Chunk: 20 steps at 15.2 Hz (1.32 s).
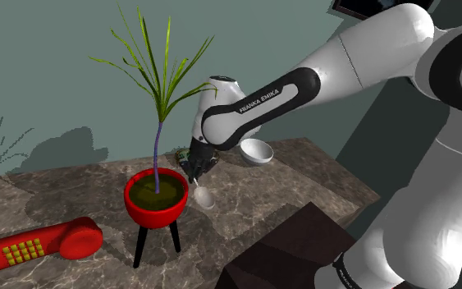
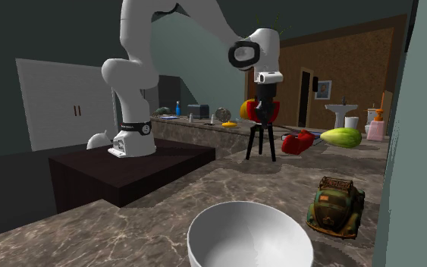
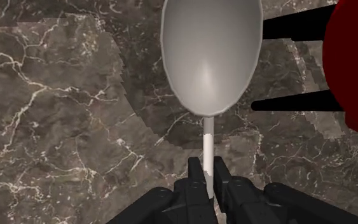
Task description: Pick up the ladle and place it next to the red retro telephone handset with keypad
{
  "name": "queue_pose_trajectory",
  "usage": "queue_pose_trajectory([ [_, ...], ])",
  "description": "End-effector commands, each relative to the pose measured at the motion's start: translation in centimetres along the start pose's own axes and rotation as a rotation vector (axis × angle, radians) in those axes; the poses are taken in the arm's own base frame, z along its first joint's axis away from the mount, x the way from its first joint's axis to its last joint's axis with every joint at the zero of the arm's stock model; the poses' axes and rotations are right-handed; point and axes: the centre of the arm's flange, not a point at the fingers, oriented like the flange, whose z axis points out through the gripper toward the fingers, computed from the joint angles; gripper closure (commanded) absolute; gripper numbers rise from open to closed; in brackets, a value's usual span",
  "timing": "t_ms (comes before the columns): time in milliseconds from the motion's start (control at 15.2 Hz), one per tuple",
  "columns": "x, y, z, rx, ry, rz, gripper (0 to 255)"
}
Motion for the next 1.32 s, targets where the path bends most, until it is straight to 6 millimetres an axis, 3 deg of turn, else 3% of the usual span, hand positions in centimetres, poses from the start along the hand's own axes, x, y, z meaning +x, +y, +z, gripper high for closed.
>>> queue_pose_trajectory([
  [0,0.6,-3.0,0.2,0.000,0.000,0.002,255],
  [858,3.2,-19.6,2.0,0.000,0.000,0.002,255],
  [1254,3.3,-19.2,5.2,0.000,0.000,0.002,255],
])
